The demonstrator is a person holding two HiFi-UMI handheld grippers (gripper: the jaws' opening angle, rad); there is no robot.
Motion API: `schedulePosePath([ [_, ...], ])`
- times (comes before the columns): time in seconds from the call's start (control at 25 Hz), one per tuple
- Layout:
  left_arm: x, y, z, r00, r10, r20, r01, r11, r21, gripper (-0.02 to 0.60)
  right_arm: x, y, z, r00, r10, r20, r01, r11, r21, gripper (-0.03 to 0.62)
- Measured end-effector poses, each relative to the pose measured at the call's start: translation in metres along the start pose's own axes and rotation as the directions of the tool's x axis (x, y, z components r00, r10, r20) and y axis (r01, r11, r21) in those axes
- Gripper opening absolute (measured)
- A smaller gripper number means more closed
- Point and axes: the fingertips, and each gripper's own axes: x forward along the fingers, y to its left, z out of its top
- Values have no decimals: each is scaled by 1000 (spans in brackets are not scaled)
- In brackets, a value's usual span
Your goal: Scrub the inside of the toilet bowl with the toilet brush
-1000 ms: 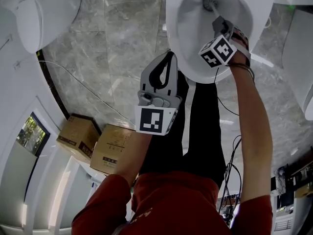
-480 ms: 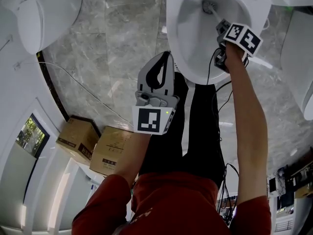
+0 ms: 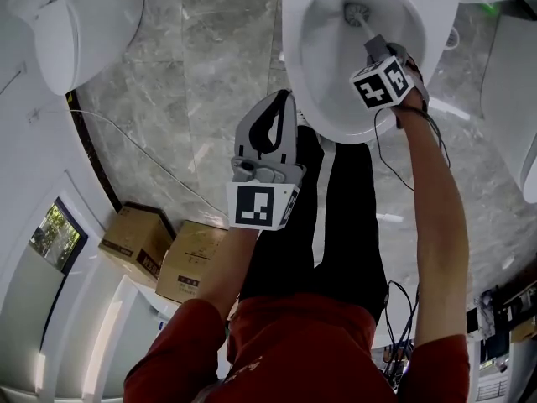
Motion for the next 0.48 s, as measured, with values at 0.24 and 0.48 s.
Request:
schedulePosePath([
  [0.24,-3,-10,3,1000,-7,7,7,1000,4,-2,-14,-19,-19,967,210,146,-211,331,920,150],
  [0.48,-9,-17,11,1000,-13,24,13,1000,16,-2,-43,-17,-28,986,143,85,-161,681,715,150],
])
